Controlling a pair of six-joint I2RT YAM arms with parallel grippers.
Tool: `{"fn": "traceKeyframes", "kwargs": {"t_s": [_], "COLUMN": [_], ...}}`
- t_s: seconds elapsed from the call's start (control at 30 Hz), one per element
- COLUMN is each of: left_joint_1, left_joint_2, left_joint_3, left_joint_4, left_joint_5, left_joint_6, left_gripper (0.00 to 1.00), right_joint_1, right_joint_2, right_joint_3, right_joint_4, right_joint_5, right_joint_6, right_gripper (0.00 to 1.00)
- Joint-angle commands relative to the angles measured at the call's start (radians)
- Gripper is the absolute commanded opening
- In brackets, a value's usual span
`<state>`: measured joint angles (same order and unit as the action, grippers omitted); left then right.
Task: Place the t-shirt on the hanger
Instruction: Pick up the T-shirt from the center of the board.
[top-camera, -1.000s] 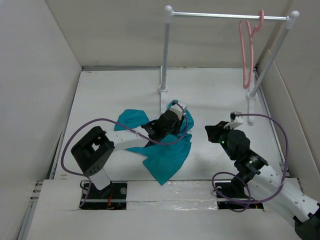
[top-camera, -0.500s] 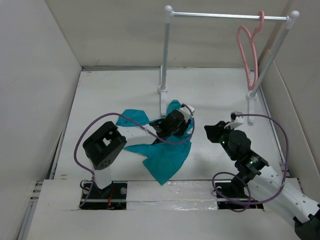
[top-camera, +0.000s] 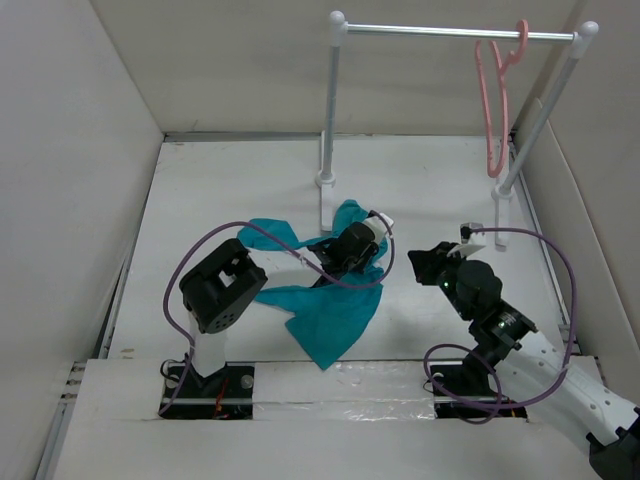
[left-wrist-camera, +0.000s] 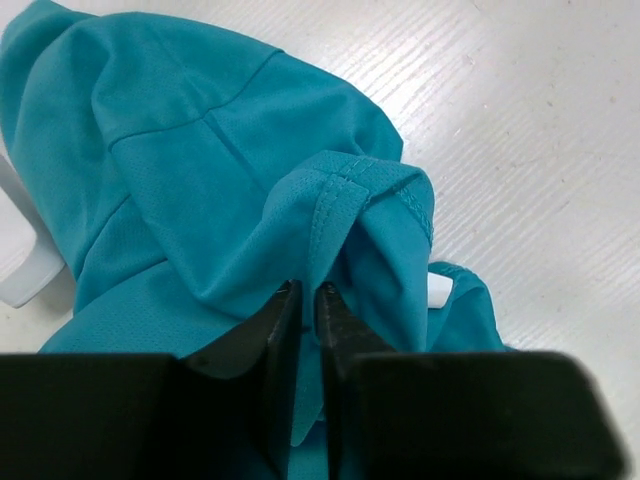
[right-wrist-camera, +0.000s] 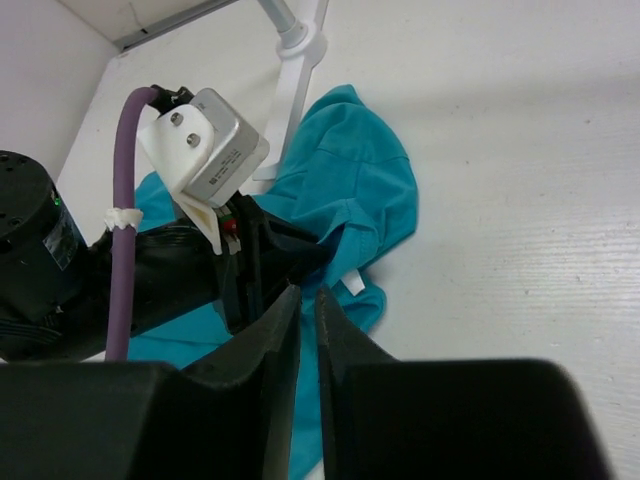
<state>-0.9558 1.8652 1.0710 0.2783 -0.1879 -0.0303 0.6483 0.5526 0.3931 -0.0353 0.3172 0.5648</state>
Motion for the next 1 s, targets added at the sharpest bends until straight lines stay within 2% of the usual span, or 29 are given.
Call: {"fn": "traceKeyframes", "kwargs": {"t_s": [0.0,0.07,0.2,0.27,0.3,0.33,0.4,0.43,0.57,0.67,0.77,0.87,0.97], "left_joint_1": [-0.006,-0.006,-0.006,0.006,0.006,0.017,0.026,0.035,0.046,0.046,0.055,0.055,0.055], "left_joint_2": [-0.037,-0.072,-0.144,-0.184,-0.196,-0.221,-0.241,-0.254,-0.279,-0.297,-0.319,-0.351,-0.370], "left_joint_3": [0.015,-0.012,-0.034,-0.049,-0.058,-0.068,-0.100,-0.108,-0.146,-0.164,-0.161,-0.172,-0.160], "left_joint_4": [0.035,0.064,0.084,0.093,0.097,0.104,0.127,0.131,0.142,0.150,0.136,0.145,0.130], "left_joint_5": [-0.056,-0.074,-0.076,-0.068,-0.065,-0.064,-0.041,-0.032,-0.009,0.013,0.010,0.011,-0.001], "left_joint_6": [0.023,0.012,-0.048,-0.069,-0.078,-0.095,-0.108,-0.118,-0.140,-0.146,-0.149,-0.157,-0.154], "left_gripper": [0.09,0.00,0.00,0.00,0.00,0.00,0.00,0.00,0.00,0.00,0.00,0.00,0.00], "right_joint_1": [-0.004,-0.004,-0.004,-0.004,-0.004,-0.004,-0.004,-0.004,-0.004,0.005,0.005,0.005,0.014], "right_joint_2": [0.019,0.044,0.198,0.266,0.297,0.356,0.421,0.456,0.671,0.746,0.814,0.842,0.846], "right_joint_3": [-0.016,-0.028,-0.062,-0.060,-0.056,-0.053,-0.053,-0.046,0.000,0.033,0.065,0.115,0.157], "right_joint_4": [0.087,0.136,0.263,0.304,0.316,0.357,0.426,0.467,0.581,0.655,0.690,0.666,0.663], "right_joint_5": [-0.032,-0.073,-0.135,-0.136,-0.132,-0.122,-0.121,-0.125,-0.158,-0.171,-0.121,-0.099,-0.110], "right_joint_6": [-0.013,-0.016,-0.002,0.004,0.004,0.015,0.017,0.012,-0.005,-0.020,-0.038,-0.066,-0.098], "right_gripper": [0.00,0.00,0.02,0.18,0.41,0.53,0.71,0.73,0.69,0.67,0.66,0.54,0.36]}}
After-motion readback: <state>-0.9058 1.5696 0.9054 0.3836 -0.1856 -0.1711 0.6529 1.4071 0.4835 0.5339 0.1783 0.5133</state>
